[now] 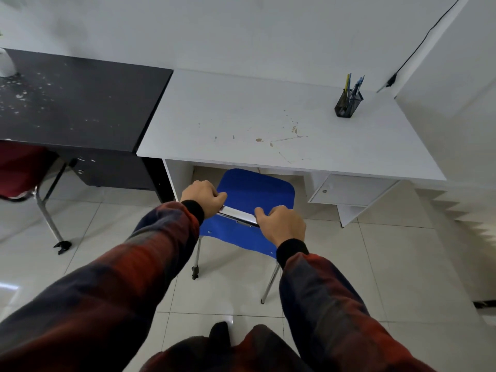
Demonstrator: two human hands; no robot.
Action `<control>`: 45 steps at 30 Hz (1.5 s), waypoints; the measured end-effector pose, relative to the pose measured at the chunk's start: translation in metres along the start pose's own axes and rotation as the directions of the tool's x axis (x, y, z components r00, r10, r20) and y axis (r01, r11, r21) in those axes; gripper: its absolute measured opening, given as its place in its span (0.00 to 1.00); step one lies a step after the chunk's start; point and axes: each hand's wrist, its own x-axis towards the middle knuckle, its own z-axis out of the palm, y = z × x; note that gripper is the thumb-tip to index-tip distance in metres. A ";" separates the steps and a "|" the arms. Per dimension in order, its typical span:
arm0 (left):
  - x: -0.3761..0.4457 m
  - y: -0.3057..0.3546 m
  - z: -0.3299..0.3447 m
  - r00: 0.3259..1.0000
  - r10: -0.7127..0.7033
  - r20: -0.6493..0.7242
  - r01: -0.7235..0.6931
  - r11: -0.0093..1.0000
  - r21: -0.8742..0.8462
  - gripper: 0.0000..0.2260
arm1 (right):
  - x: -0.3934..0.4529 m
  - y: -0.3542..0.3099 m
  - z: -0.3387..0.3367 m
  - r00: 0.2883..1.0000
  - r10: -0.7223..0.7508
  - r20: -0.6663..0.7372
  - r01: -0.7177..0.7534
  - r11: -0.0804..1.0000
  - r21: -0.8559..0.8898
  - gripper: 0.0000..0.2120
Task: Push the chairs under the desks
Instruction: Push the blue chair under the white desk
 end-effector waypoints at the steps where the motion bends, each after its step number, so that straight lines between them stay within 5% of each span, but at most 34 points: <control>1: -0.002 0.003 0.003 1.000 0.002 -0.001 -0.002 1.000 -0.004 0.19 | -0.001 0.005 0.000 1.000 0.000 -0.004 0.000 1.000 0.012 0.26; 26: 0.024 -0.004 0.004 0.993 -0.108 -0.041 0.096 0.969 -0.229 0.17 | 0.034 -0.013 0.005 0.999 -0.038 0.004 0.039 0.998 -0.055 0.24; 45: 0.086 -0.021 -0.005 0.985 -0.160 -0.058 0.144 0.967 -0.211 0.15 | 0.088 -0.042 0.007 0.995 -0.070 0.065 0.075 0.994 -0.083 0.25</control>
